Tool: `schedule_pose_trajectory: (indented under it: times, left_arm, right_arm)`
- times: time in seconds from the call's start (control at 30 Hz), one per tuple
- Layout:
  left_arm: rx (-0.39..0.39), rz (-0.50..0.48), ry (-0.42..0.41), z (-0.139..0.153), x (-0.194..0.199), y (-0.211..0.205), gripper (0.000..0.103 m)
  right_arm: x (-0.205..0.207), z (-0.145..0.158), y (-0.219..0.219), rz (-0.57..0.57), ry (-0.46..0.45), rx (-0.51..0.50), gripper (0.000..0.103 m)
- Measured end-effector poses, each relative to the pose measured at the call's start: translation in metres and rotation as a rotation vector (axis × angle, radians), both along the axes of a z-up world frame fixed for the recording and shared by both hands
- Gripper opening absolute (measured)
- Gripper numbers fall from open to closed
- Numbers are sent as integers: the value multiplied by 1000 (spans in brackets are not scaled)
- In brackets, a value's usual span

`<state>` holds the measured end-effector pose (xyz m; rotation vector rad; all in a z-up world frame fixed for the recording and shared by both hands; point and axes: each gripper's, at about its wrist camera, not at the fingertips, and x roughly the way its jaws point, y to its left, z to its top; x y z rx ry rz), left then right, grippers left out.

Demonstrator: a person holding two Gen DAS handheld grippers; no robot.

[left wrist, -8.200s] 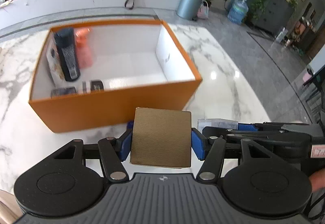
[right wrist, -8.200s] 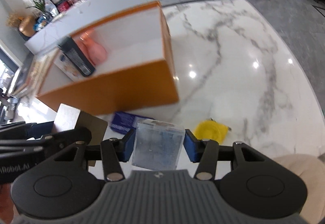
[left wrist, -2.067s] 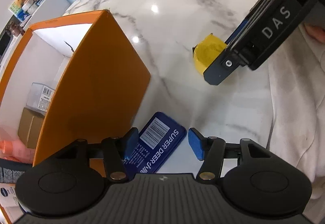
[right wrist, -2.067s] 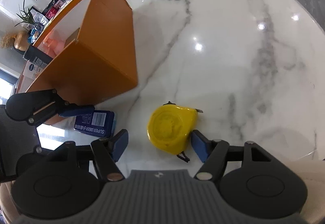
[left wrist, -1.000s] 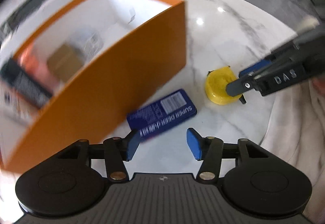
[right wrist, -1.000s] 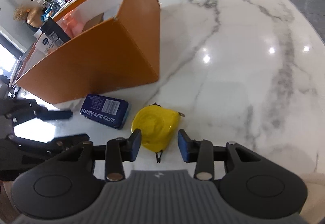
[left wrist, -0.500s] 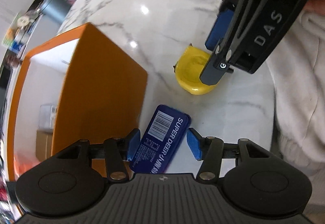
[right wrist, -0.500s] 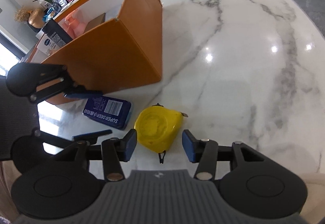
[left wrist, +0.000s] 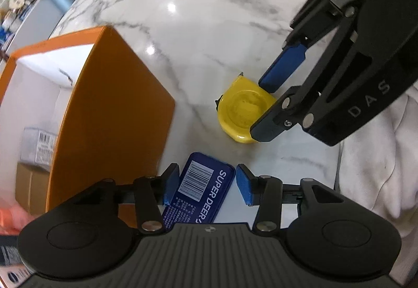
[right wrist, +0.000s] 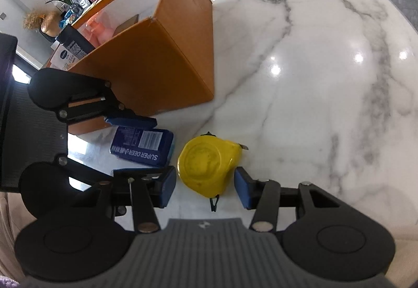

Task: Organize rigid objects
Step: 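Grasp the blue SUPER DEER tin with the left tool while the right tool grasps the yellow tape measure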

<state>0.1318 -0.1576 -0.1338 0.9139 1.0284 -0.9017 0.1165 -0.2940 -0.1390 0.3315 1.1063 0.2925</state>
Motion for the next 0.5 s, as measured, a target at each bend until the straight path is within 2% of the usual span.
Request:
schedule_pose_trajectory:
  times: [0.07,0.13,0.33,0.4,0.5]
  left_arm:
    - [1,40,13,0,-1,0,55]
    - [-5,123,27,2,-2,3,55]
    - [-81,496,93,6,0,21,55]
    - [-113,578,92,7,-2,30,55]
    - [-159,652,33,12,-10,43,55]
  right_arm:
    - [0,0,0,2,-1,1,51]
    - [-1,1,0,4,-3,1,51]
    - [-1,2,1,10,-8,-2,51]
    - [-1,3,2,10,-12,-14,55]
    - [-2,6,5,7,-27,-53,66]
